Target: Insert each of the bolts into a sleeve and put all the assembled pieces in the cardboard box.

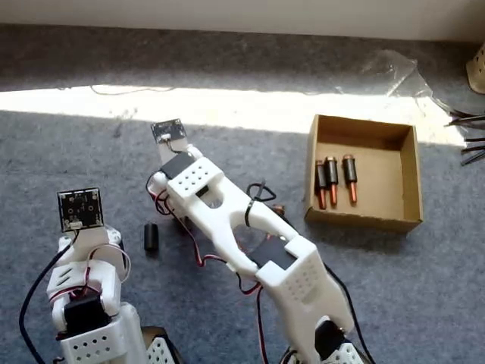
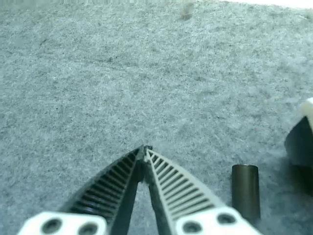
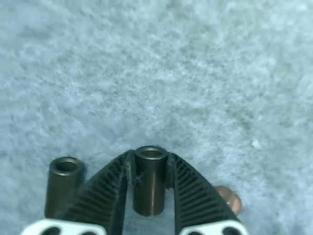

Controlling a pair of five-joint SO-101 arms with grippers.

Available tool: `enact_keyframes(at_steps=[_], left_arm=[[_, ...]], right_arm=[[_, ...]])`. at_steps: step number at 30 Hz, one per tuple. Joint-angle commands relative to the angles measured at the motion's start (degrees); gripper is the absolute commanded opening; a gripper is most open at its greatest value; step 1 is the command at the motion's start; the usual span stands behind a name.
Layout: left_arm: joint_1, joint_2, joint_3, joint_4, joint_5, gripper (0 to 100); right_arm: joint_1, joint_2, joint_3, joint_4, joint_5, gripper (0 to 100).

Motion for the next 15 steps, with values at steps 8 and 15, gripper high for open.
enact_keyframes(at_steps=[8, 15], left_arm=[[-0.40, -0.75, -0.13, -1.85, -0.26, 1], [-0.40, -0.75, -0.04, -1.93, -0.26, 1]], right_arm=[[4.62, -1.45, -27.47, 22.02, 2.11, 0.4], [7.87, -1.63, -44.79, 30.64, 13.01, 0.4]])
